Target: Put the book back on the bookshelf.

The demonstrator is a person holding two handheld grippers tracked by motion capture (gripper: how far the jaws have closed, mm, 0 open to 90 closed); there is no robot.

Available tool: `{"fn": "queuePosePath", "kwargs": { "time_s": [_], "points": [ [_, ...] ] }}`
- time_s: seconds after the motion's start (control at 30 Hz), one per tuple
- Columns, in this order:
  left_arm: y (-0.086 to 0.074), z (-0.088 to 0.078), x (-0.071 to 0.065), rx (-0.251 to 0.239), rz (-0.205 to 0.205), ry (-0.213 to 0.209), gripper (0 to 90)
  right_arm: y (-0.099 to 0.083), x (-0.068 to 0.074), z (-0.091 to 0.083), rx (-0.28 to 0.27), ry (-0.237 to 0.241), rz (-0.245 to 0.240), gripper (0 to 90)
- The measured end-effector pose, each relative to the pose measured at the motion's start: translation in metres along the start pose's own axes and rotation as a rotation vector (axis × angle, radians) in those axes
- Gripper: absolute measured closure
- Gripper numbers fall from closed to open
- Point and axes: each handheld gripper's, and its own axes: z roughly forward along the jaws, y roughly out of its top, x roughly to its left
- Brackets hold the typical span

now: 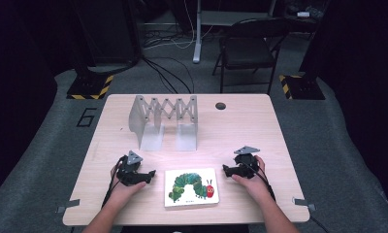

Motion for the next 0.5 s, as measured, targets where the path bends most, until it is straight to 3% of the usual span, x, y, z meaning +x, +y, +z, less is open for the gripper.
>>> {"fn": "queuePosePath", "kwargs": {
  "time_s": [0.2, 0.3, 0.37, 0.4, 0.5],
  "points": [
    [0.002, -0.008, -0.004, 0.0, -0.003, 0.0, 30.3, 0.003, -0.005, -0.004, 0.015, 0.012, 0.042, 26.9],
    [0.003, -0.015, -0.007, -0.001, -0.04, -0.012, 33.9, 0.008, -0.005, -0.004, 0.039, 0.054, 0.046, 32.1],
    [0.004, -0.02, -0.009, -0.016, -0.052, -0.002, 34.0, 0.009, -0.001, -0.006, 0.053, 0.061, 0.021, 35.9],
    [0.004, -0.022, -0.011, -0.02, -0.052, -0.002, 34.4, 0.01, 0.006, -0.007, 0.052, 0.04, -0.015, 35.8],
    [0.005, -0.028, -0.014, -0.03, -0.057, -0.009, 36.9, 0.014, 0.013, -0.011, 0.032, 0.032, -0.039, 36.5]
  ]
}}
